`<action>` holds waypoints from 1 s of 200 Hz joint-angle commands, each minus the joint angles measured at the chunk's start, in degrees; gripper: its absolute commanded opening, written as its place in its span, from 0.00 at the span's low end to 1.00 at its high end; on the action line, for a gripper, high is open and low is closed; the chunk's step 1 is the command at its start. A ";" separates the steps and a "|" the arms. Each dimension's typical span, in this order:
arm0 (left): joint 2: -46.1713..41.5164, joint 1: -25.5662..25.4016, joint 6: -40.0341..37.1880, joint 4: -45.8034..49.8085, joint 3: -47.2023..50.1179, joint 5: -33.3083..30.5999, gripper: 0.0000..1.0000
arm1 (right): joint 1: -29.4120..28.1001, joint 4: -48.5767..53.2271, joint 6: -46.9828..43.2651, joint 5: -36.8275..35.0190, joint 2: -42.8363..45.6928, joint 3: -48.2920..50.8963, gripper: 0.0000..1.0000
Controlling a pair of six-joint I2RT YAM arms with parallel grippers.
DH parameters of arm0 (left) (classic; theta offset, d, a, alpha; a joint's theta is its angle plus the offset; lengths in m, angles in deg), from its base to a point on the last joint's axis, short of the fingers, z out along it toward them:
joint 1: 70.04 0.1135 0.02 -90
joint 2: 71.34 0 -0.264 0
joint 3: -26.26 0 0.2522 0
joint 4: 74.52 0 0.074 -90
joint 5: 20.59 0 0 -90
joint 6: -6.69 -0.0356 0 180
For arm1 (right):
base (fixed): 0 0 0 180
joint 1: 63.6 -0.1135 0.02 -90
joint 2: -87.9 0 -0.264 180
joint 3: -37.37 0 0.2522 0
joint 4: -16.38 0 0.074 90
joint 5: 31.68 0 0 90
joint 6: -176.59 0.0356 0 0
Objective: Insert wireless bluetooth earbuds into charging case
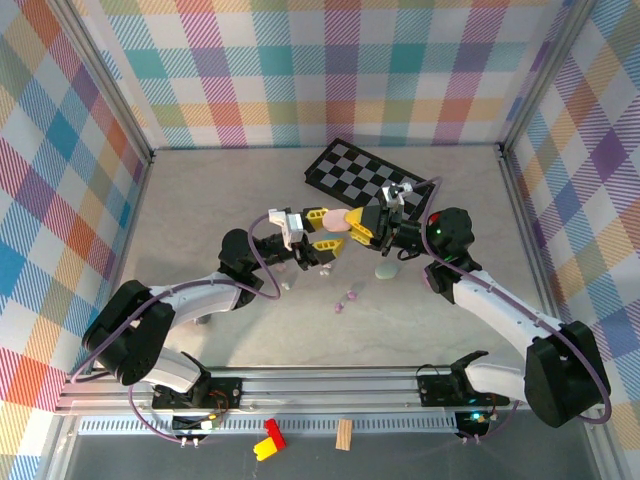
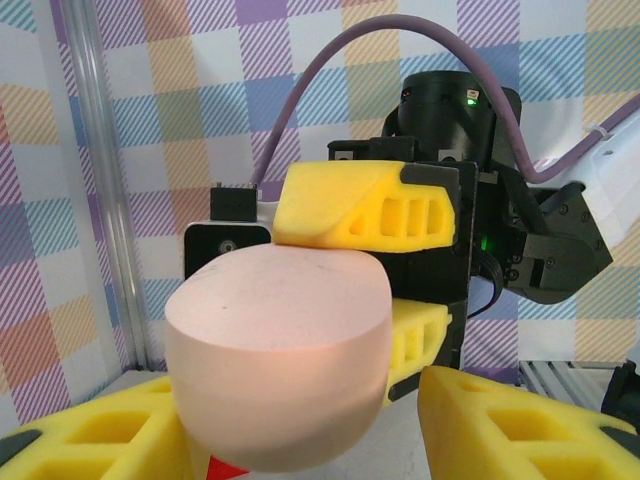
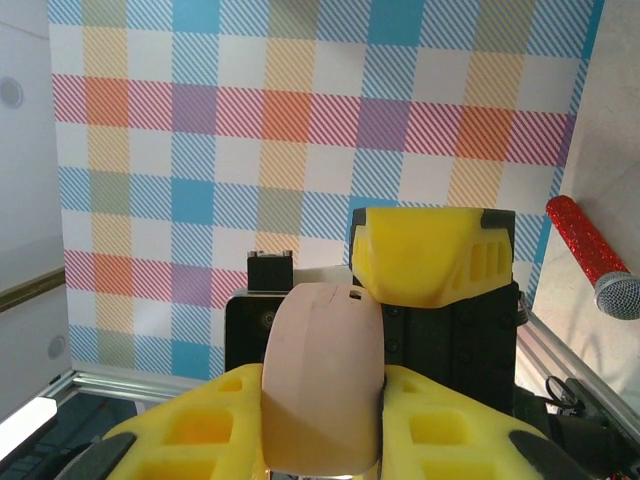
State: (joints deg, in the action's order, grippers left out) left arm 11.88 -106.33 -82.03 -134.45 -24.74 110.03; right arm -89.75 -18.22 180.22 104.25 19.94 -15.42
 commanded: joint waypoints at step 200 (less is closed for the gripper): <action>-1.15 0.60 2.16 -2.90 1.29 2.39 0.37 | 0.71 36.03 -31.88 -6.27 7.54 -8.23 0.80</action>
State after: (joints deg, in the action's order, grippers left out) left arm 12.08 -106.26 -80.96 -134.48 -25.24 110.53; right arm -89.51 -1.41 167.06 102.08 24.31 -17.75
